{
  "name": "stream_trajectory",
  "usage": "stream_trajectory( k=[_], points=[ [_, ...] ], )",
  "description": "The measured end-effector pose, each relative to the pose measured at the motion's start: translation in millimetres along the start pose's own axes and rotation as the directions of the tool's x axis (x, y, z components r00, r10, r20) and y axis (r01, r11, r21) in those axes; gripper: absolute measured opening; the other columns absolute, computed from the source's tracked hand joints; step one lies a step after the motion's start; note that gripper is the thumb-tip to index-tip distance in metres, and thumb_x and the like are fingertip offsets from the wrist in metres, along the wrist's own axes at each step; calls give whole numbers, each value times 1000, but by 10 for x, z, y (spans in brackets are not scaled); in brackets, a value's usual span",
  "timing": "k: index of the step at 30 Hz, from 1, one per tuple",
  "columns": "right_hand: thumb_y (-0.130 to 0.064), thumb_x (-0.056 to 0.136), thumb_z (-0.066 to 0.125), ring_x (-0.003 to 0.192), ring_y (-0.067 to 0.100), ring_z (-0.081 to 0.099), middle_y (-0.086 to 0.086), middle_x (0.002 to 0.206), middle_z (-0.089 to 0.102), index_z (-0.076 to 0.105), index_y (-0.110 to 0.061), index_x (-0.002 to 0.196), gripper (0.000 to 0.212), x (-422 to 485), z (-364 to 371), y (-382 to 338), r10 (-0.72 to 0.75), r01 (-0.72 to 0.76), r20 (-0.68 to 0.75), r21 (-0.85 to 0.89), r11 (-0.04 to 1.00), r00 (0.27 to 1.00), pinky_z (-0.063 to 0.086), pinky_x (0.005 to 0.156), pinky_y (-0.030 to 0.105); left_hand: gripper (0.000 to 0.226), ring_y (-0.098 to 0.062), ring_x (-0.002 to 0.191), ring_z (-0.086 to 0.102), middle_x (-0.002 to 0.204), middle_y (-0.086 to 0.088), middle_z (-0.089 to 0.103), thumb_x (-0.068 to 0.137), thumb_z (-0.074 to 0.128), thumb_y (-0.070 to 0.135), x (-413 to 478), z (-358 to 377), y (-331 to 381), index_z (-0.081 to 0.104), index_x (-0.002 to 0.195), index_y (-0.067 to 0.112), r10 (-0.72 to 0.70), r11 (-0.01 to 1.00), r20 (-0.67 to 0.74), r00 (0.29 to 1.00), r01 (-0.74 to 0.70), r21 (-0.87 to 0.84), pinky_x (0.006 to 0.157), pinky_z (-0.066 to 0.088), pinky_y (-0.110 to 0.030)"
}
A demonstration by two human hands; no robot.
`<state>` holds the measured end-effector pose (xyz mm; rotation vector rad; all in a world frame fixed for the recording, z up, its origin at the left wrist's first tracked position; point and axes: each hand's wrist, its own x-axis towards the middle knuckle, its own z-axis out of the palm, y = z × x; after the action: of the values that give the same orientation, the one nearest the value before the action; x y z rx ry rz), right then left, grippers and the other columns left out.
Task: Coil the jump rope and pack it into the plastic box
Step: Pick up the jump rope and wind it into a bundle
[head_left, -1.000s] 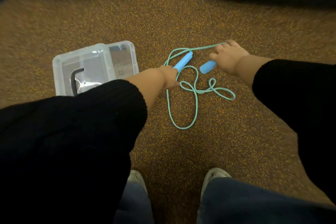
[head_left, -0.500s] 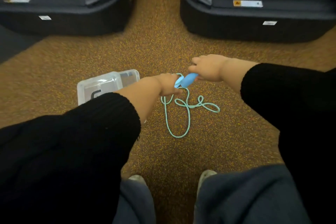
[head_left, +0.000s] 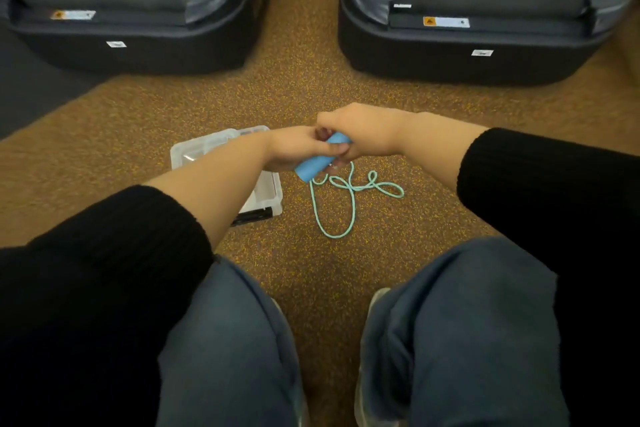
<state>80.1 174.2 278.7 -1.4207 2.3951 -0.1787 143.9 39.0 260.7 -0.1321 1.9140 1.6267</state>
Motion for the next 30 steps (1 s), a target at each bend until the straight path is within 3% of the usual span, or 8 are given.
stream_trajectory(
  k=[6, 10, 13, 15, 19, 23, 25, 30],
  points=[
    [-24, 60, 86, 83, 19, 54, -2, 91, 55, 56, -16, 109, 59, -154, 77, -137, 198, -186, -46, 198, 963, 979, 42, 68, 28, 8, -7, 70, 50, 85, 1, 53, 99, 43, 19, -275, 182, -111, 50, 103, 16, -48, 998, -55, 997, 51, 49, 65, 47, -17],
    [-18, 71, 78, 88, 20, 51, 5, 103, 58, 60, -14, 110, 43, -102, 61, -154, 319, -309, -8, 225, 924, 948, 40, 71, 29, 7, -12, 68, 53, 81, -2, 55, 96, 49, 17, -343, 148, -5, 50, 91, 13, -81, 996, -159, 984, 84, 10, 57, 47, -18],
    [-15, 78, 71, 90, 20, 51, 10, 113, 60, 62, -12, 110, 34, -9, -41, -118, 403, -387, -10, 259, 885, 915, 41, 73, 28, 4, -17, 71, 57, 84, -7, 59, 88, 58, 11, -248, 116, 60, 56, 88, 8, -122, 991, -257, 959, 134, 28, 72, 45, -29],
    [-14, 83, 65, 94, 24, 56, 12, 114, 61, 62, -11, 111, 29, 49, -80, -72, 470, -440, -30, 306, 844, 882, 43, 73, 29, 2, -17, 69, 58, 82, -7, 60, 83, 59, 7, -172, 103, 146, 58, 84, 8, -126, 990, -304, 944, 140, 26, 69, 44, -30],
    [-15, 87, 52, 81, 24, 53, 17, 105, 65, 65, -5, 100, 21, 167, -69, 35, 582, -485, -118, 435, 759, 805, 37, 67, 27, 6, -12, 60, 55, 68, 0, 55, 85, 56, 13, -45, -1, 283, 54, 79, 13, -127, 990, -351, 928, 99, -97, 57, 40, -24],
    [-22, 89, 53, 98, 30, 61, 16, 105, 66, 67, -10, 94, 20, 293, -159, 51, 629, -489, -168, 491, 721, 759, 38, 71, 26, 35, -11, 52, 49, 60, 3, 50, 87, 55, 51, 21, -114, 391, 53, 78, 17, -95, 965, -305, 948, 12, -263, 55, 43, -23],
    [-23, 88, 52, 98, 31, 61, 15, 98, 65, 63, -13, 78, 18, 374, -209, 30, 665, -473, -216, 552, 687, 715, 38, 71, 27, 47, -11, 48, 47, 55, 3, 48, 85, 48, 63, 62, -138, 476, 50, 70, 18, -84, 940, -366, 927, -48, -337, 54, 43, -22],
    [-23, 88, 49, 75, 19, 52, 0, 73, 54, 45, -20, 59, 29, 501, -228, 63, 743, -422, -269, 683, 596, 613, 37, 61, 28, 41, -10, 44, 49, 51, 2, 49, 91, 48, 52, 168, -135, 586, 52, 68, 17, -62, 868, -518, 853, -210, -450, 51, 44, -21]
  ],
)
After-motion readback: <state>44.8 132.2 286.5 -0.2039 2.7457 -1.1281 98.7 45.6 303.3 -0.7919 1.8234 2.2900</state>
